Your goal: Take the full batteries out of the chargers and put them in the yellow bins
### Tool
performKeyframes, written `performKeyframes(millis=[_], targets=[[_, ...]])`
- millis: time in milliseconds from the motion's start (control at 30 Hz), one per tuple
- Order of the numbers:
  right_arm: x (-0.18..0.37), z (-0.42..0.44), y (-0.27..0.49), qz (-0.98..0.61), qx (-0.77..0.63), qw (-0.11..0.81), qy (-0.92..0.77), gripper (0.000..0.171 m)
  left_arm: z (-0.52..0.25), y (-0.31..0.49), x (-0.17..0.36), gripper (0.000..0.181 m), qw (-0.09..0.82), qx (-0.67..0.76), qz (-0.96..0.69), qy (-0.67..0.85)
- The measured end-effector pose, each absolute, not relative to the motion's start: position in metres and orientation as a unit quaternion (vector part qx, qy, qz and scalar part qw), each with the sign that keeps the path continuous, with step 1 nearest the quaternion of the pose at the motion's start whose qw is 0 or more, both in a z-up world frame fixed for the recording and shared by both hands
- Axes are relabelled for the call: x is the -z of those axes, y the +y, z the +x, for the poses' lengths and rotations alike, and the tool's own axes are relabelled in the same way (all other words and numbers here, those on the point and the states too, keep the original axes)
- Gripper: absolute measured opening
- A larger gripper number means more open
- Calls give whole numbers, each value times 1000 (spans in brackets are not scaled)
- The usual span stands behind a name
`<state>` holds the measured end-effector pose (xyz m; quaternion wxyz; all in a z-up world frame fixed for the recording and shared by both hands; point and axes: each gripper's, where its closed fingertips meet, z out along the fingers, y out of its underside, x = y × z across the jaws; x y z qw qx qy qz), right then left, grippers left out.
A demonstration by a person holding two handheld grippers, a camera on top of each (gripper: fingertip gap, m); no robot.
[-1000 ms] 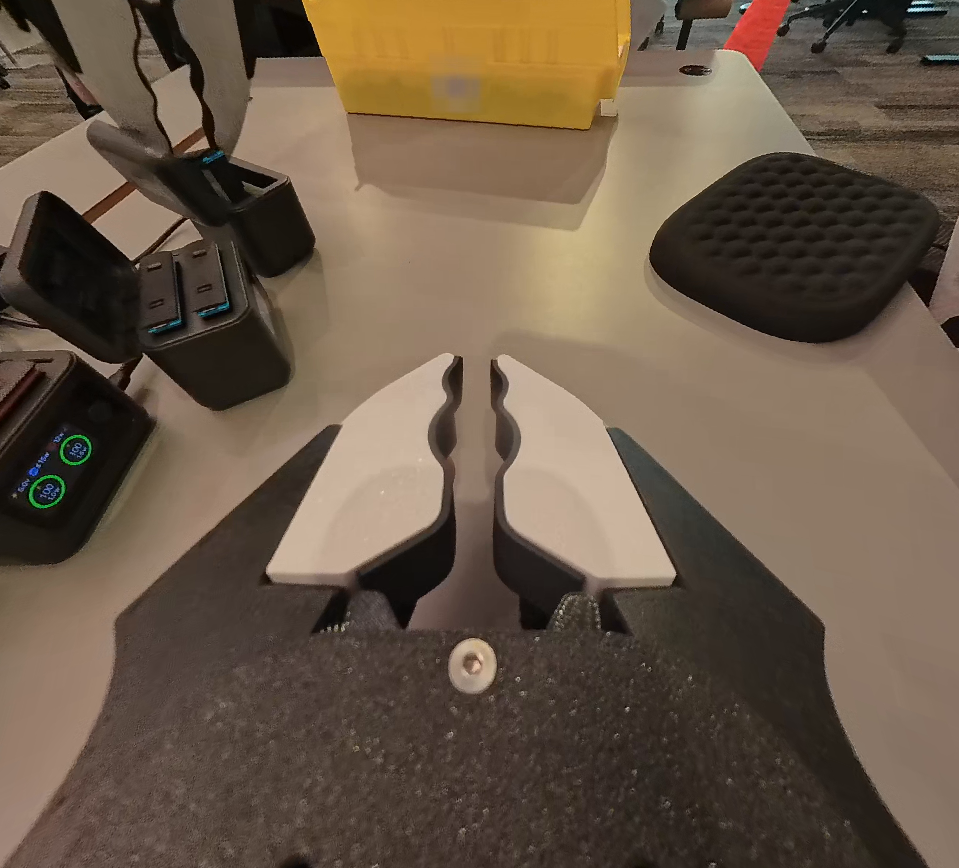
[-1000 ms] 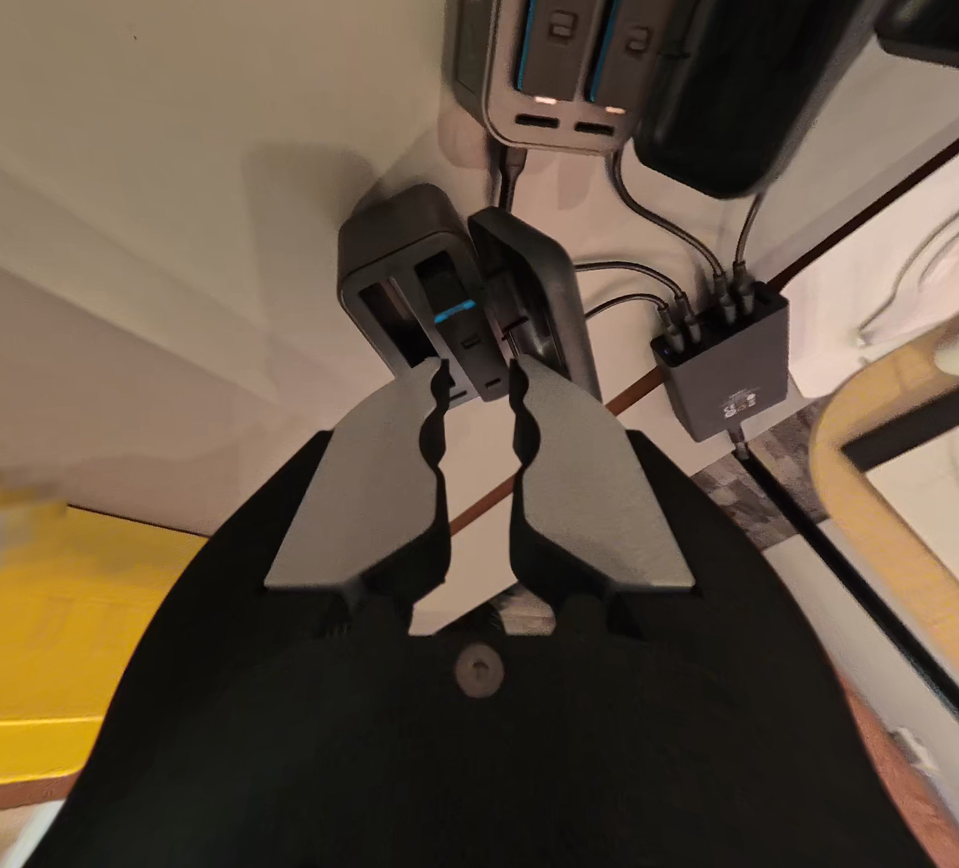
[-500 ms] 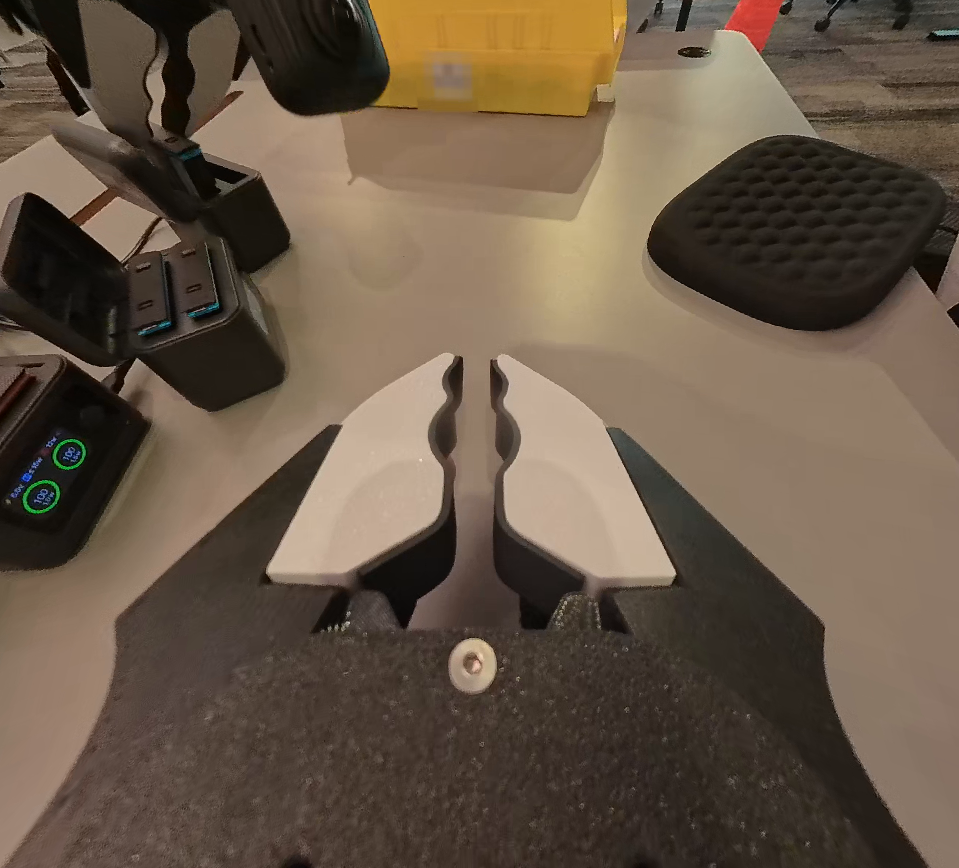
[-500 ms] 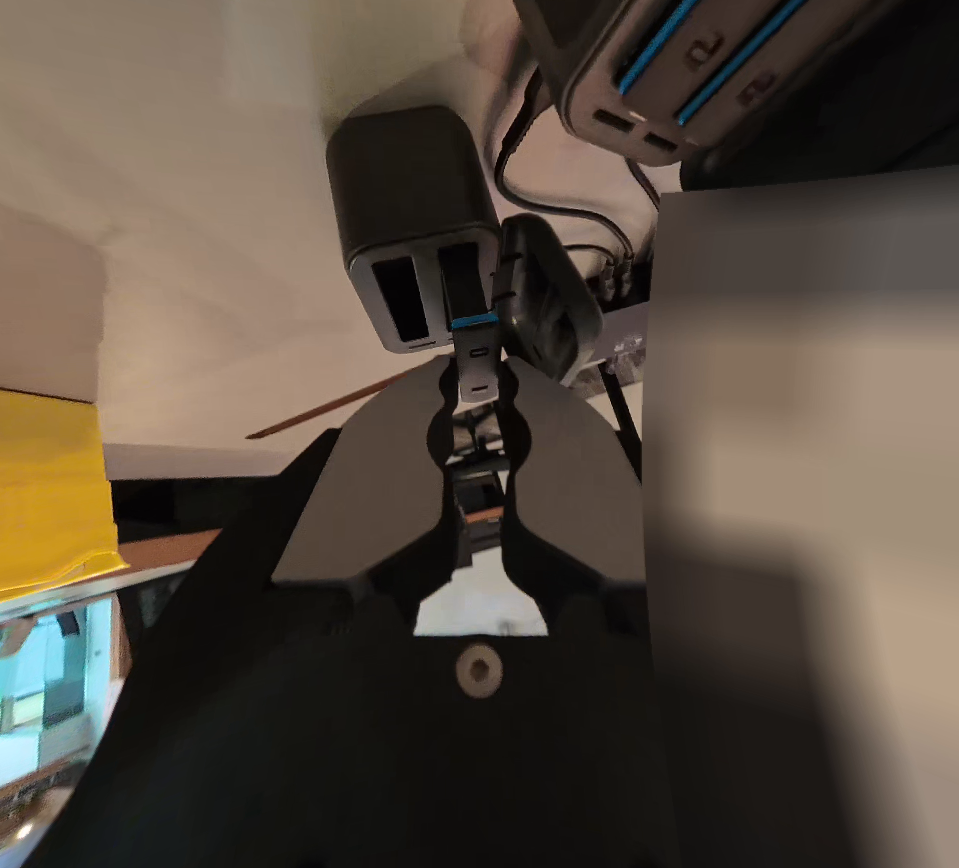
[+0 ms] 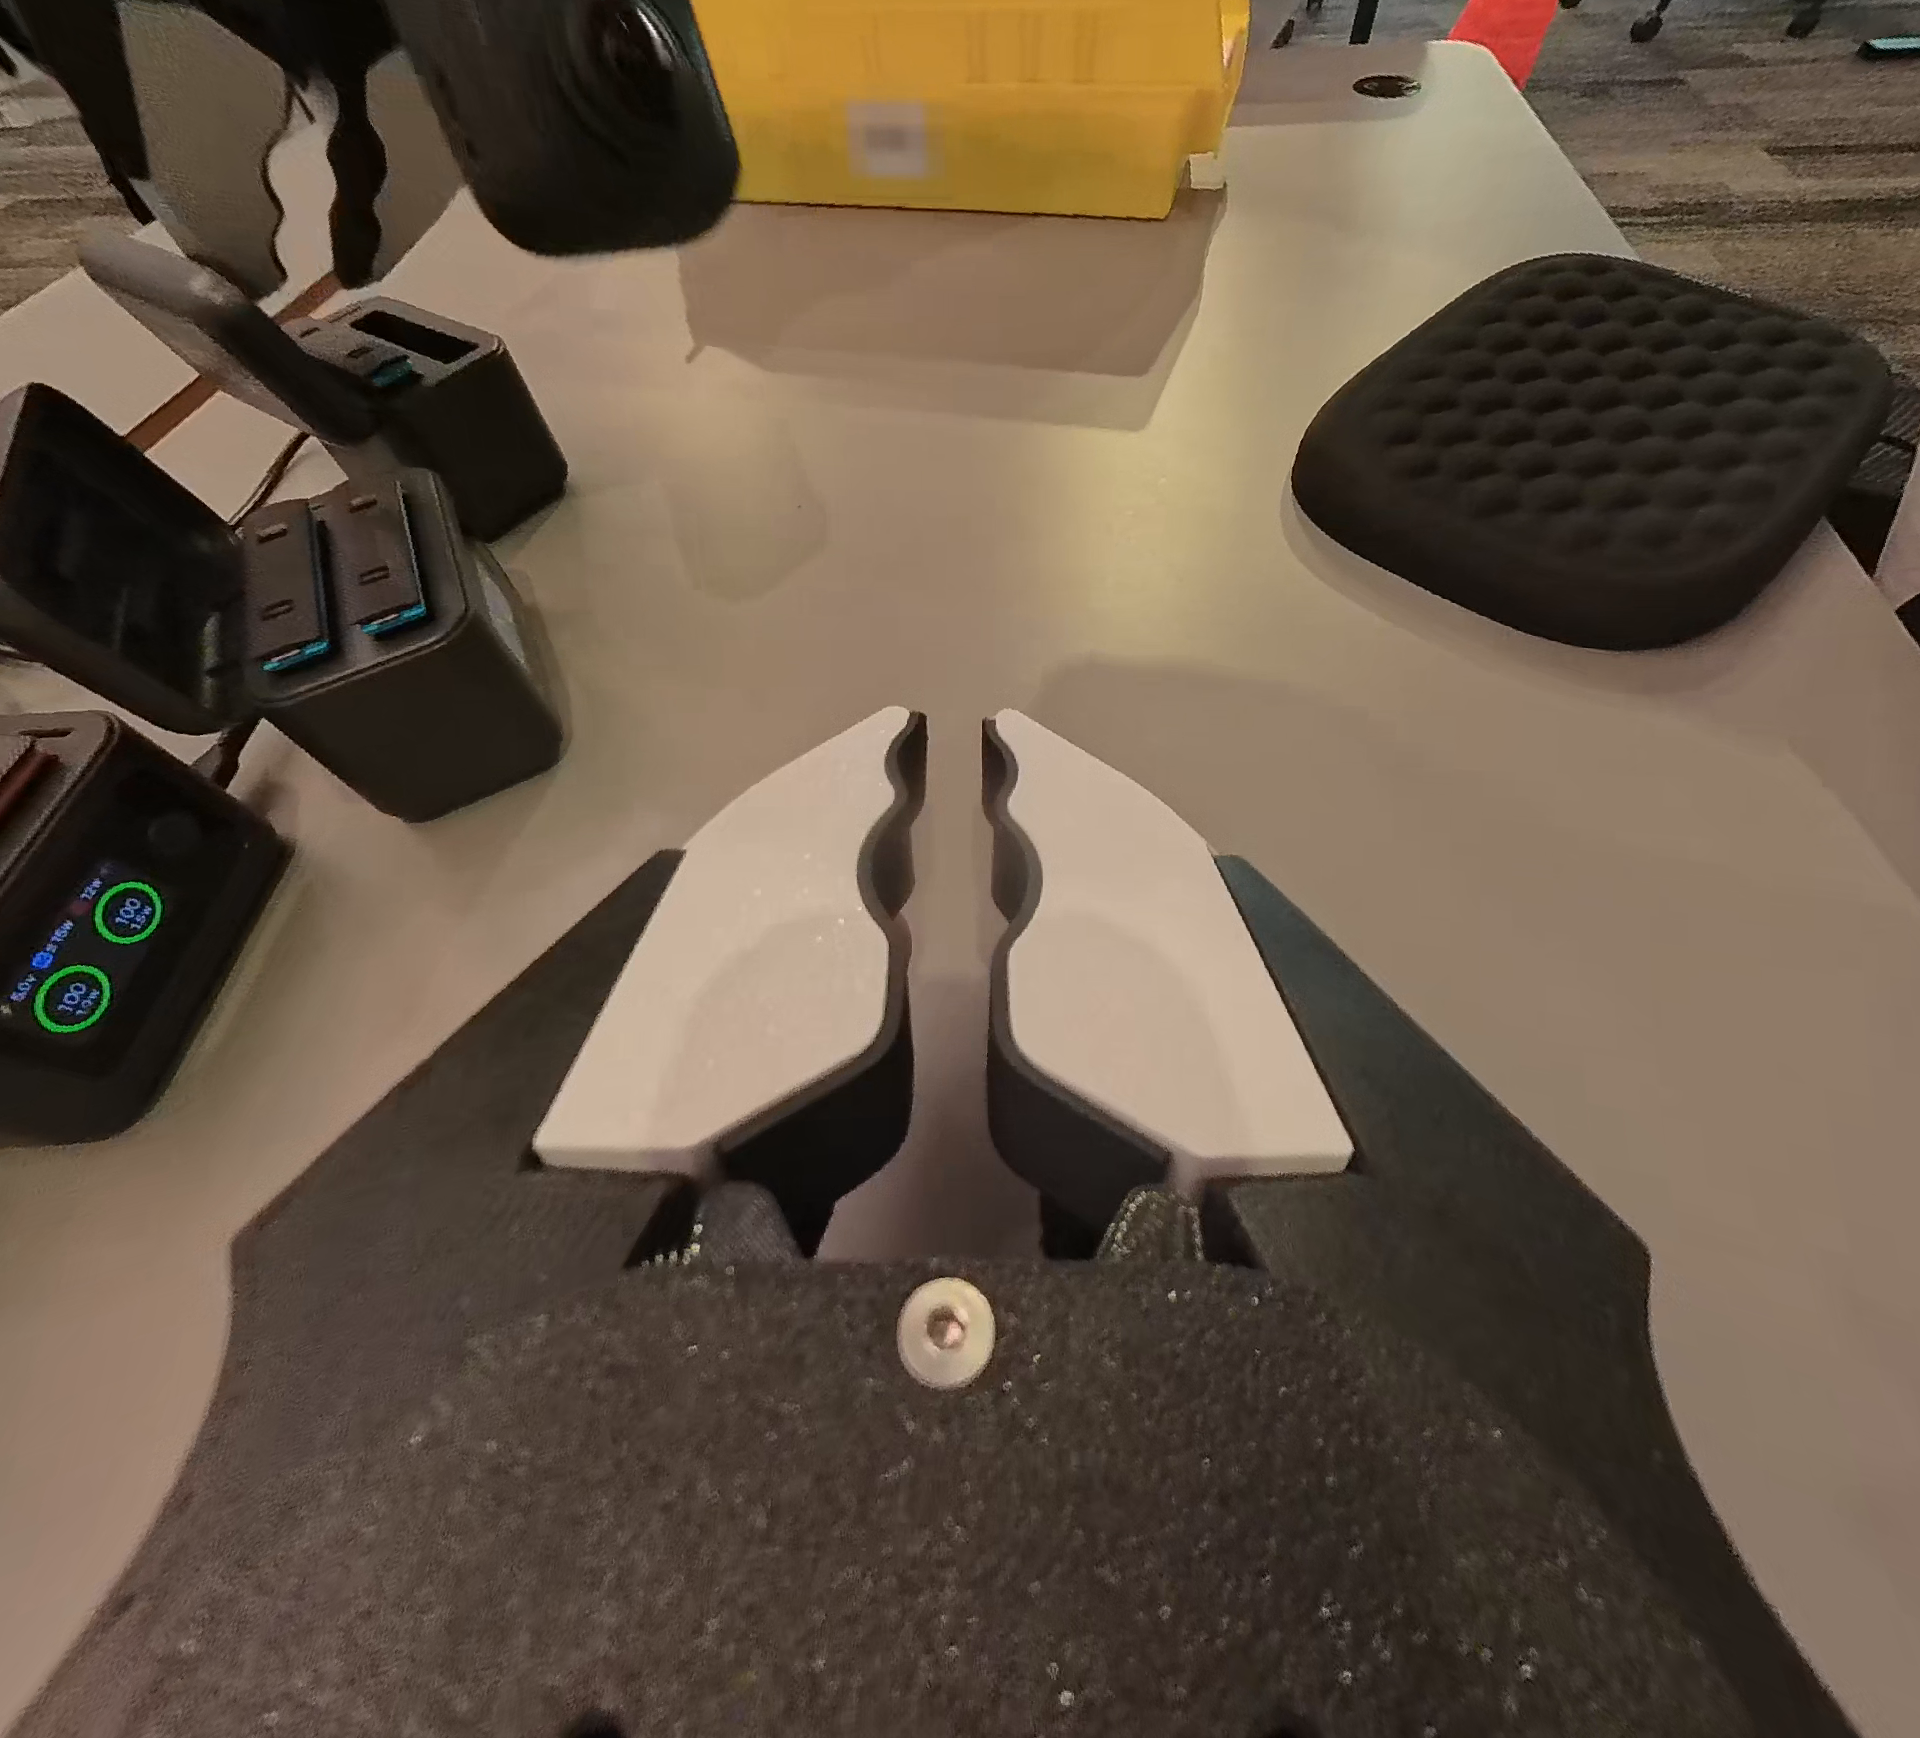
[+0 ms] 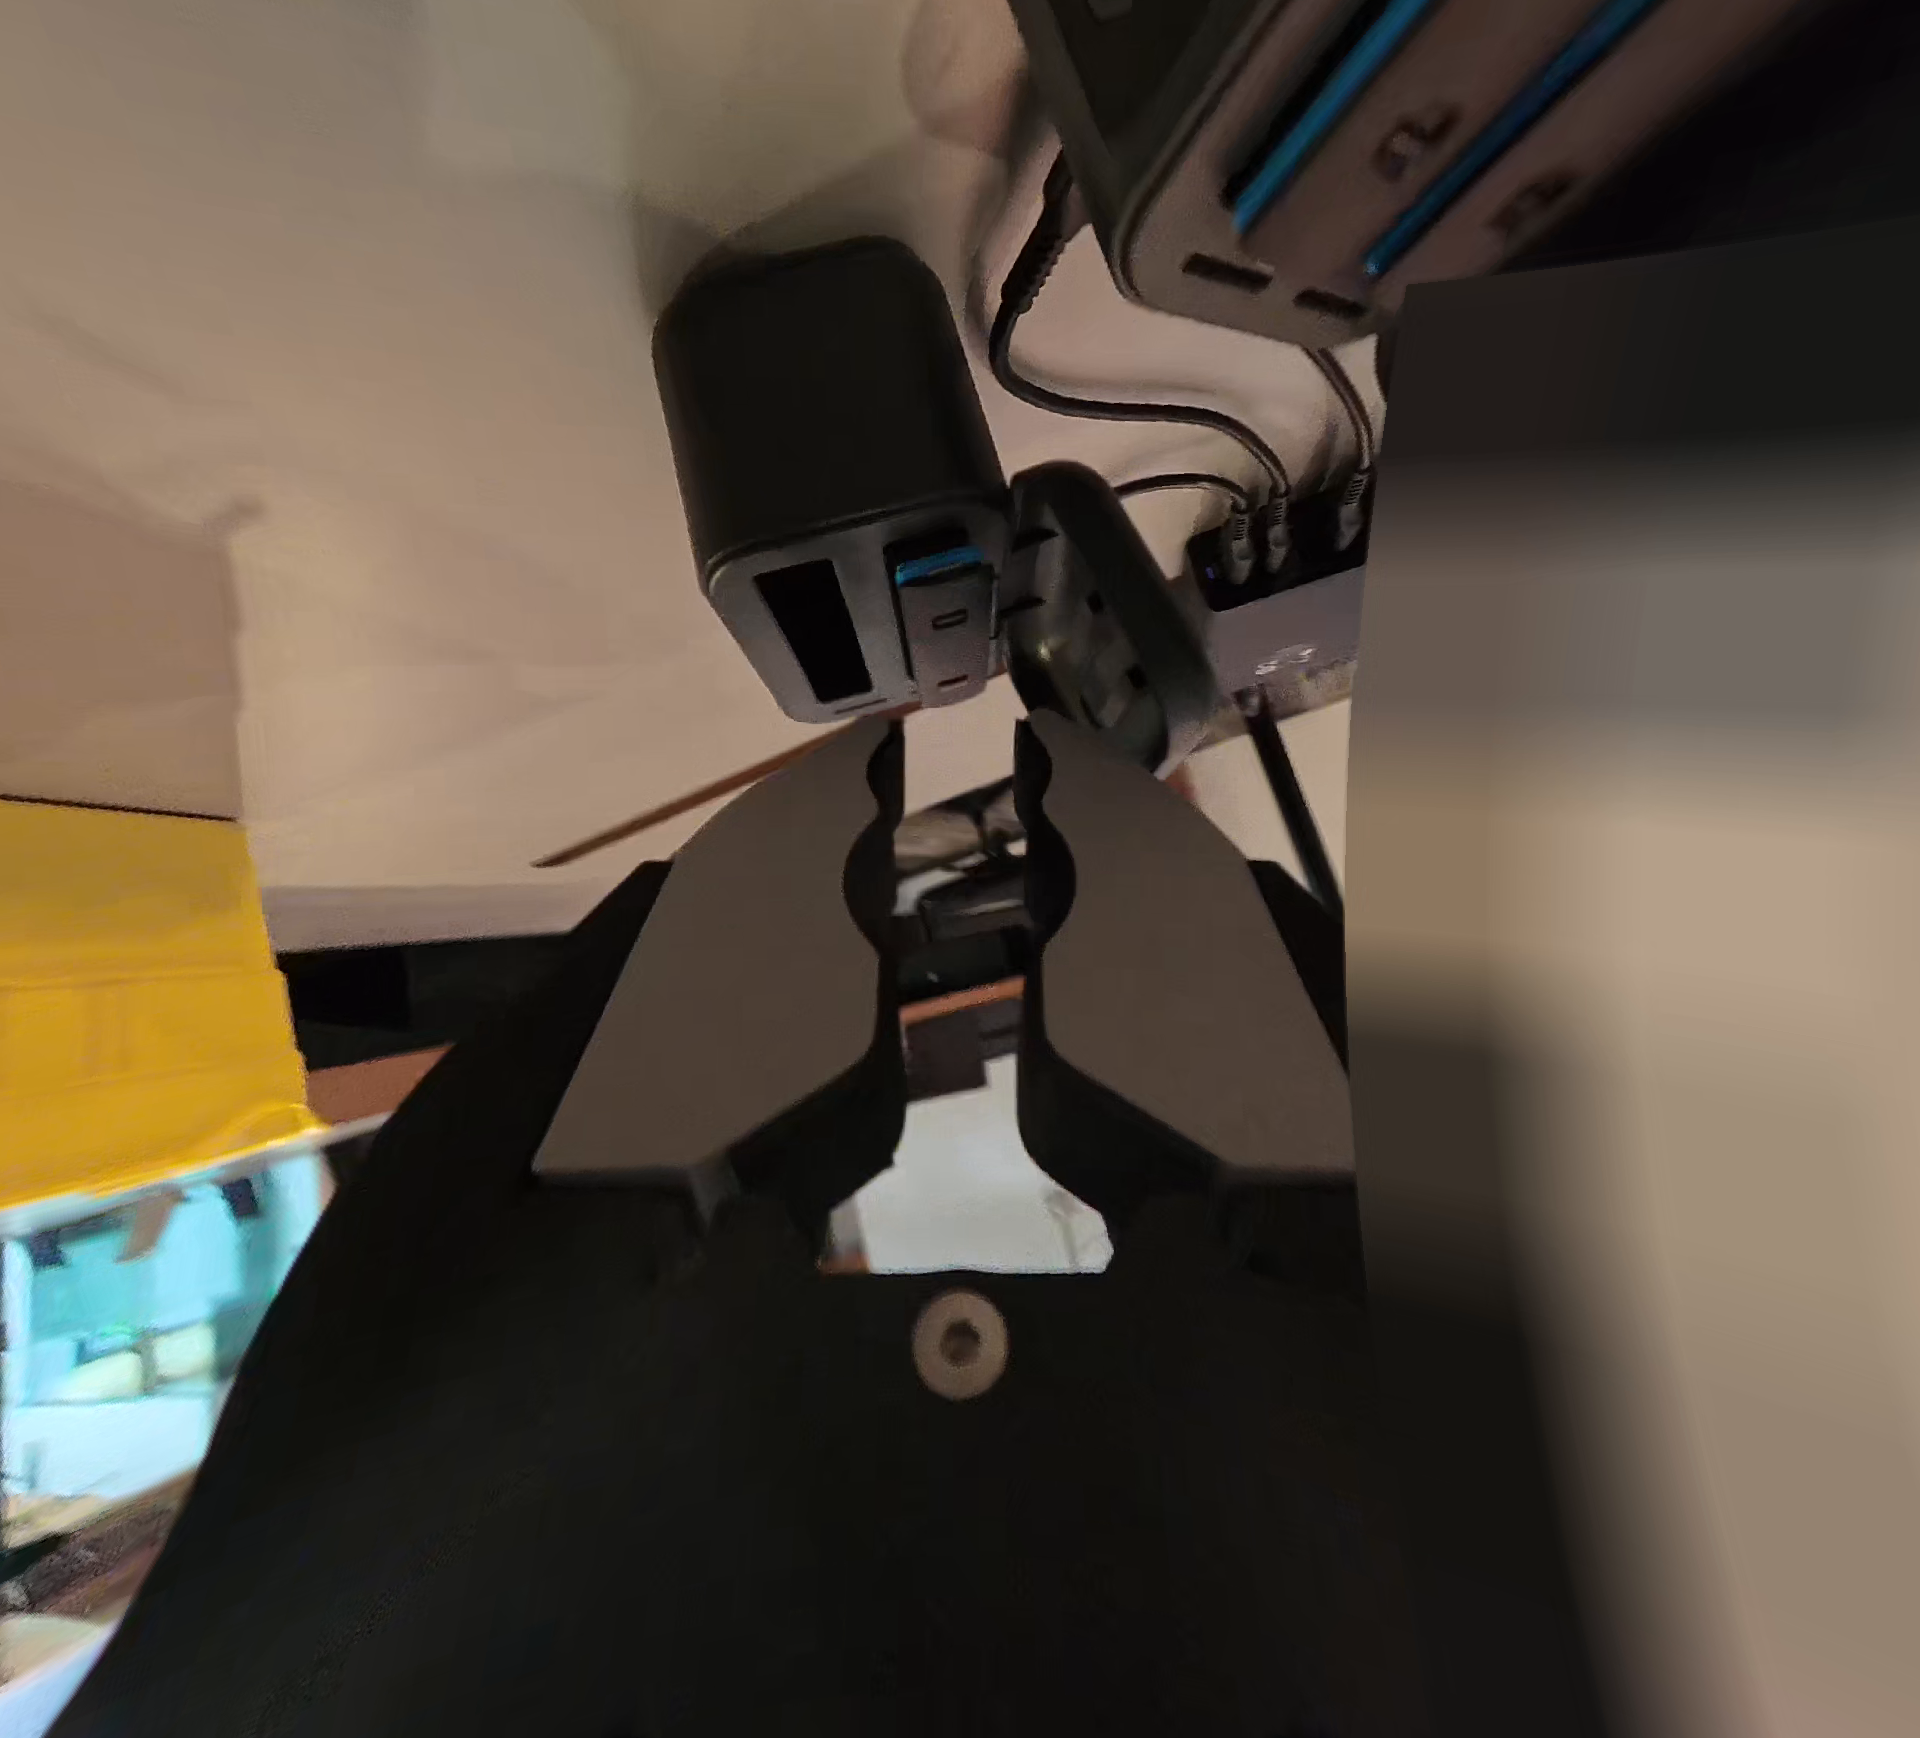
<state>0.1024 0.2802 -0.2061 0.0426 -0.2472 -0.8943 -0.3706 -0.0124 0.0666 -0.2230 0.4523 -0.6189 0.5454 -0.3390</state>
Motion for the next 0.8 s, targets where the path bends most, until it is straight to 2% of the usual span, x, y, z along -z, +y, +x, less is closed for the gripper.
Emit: performKeyframes(millis=[233,433,500,800], targets=[[199,103,273,-469,182,101,-858,21,-12,65,224,10,450,339,-617,549],[191,94,281,-658,-15,175,-732,9,-11,64,224,10,448,338,-616,553],[193,93,284,-697,-48,189,-690,0,-12,64,224,10,448,340,-616,551],[217,93,277,-763,-70,188,-614,0,-13,70,211,5,482,348,-609,525]])
